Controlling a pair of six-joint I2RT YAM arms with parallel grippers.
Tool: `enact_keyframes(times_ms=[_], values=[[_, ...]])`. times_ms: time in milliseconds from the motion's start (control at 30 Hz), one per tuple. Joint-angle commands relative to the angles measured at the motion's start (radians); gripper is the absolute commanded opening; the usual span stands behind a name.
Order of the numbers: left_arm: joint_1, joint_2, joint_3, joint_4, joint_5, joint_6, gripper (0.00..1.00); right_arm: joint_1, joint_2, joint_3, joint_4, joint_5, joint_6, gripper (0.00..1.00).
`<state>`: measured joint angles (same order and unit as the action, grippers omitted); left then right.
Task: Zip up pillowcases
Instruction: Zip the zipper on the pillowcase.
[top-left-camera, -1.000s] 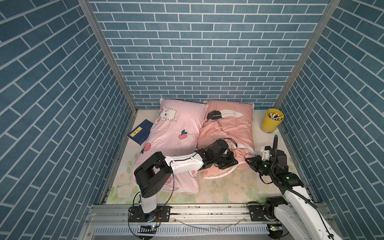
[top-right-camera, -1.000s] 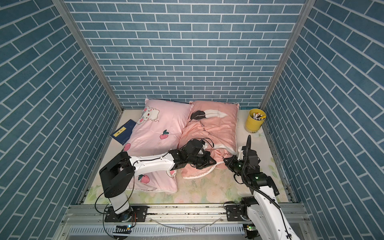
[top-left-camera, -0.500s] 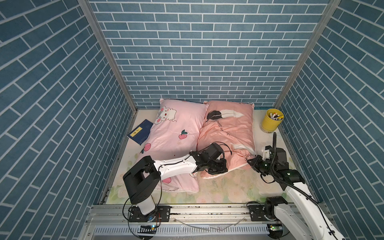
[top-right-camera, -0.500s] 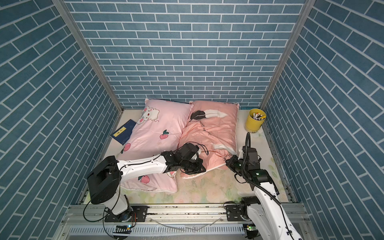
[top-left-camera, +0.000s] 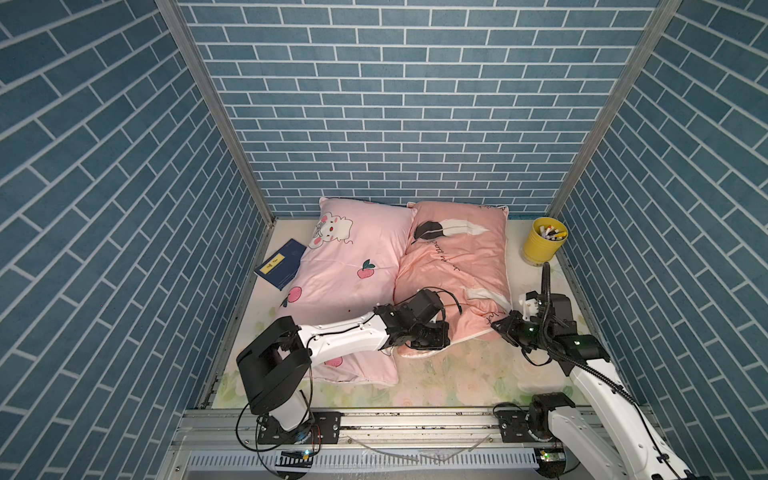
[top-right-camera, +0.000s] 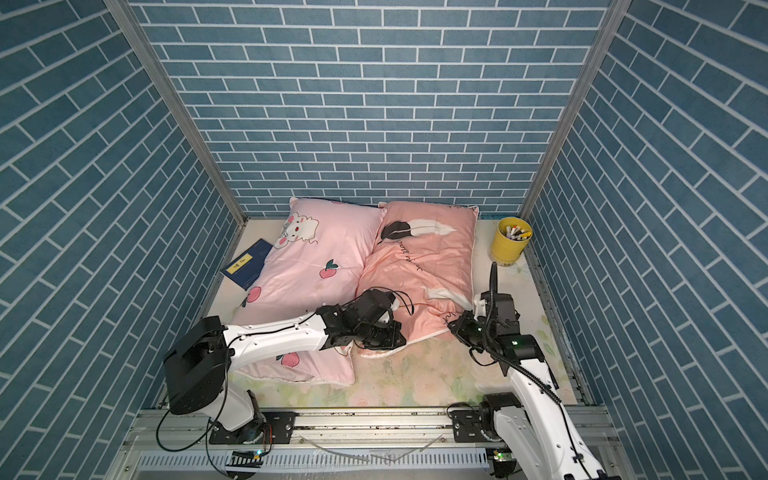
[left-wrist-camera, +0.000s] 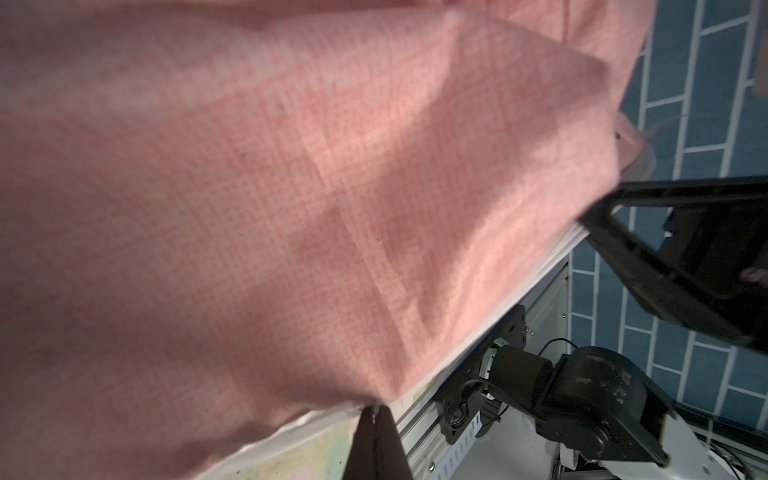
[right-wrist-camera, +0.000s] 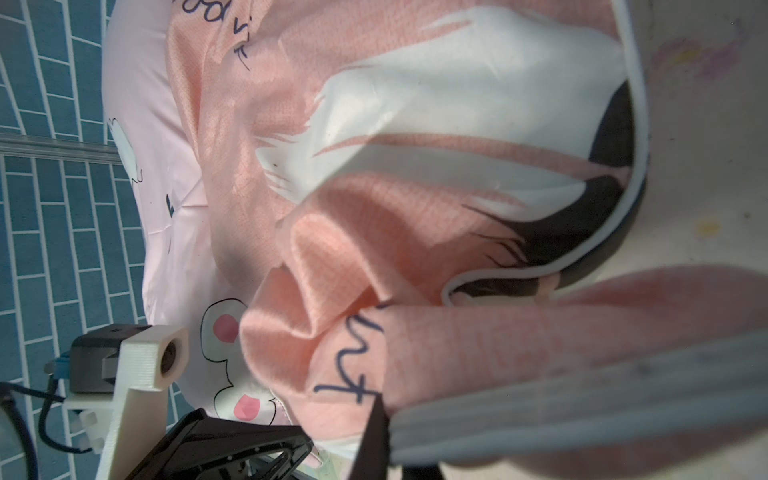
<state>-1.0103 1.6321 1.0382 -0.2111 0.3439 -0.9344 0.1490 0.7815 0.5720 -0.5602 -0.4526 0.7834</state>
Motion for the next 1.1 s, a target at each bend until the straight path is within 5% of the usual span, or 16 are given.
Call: enact_keyframes(times_ms=[0,133,400,767,1067], values=[[0.026,0.058,0.054,-0.048,0.018,-0.043,0.0,-0.022,0.003,0.056,0.072,-0.097,-0.045,0.44],[0.06,0.12,0.111,0.09,0.108,-0.145,0.0,-0.023,-0.072,0.072,0.001,-0.183,-0.082,0.51],[0.079,0.169,0.194,0.166,0.135,-0.251,0.0,-0.014,-0.153,-0.018,0.009,-0.292,-0.053,0.46],[0.084,0.182,0.203,0.219,0.137,-0.316,0.0,0.164,0.104,-0.206,0.627,-0.215,0.117,0.37],[0.085,0.189,0.201,0.263,0.133,-0.348,0.0,0.193,0.236,-0.237,0.835,-0.169,0.135,0.34]])
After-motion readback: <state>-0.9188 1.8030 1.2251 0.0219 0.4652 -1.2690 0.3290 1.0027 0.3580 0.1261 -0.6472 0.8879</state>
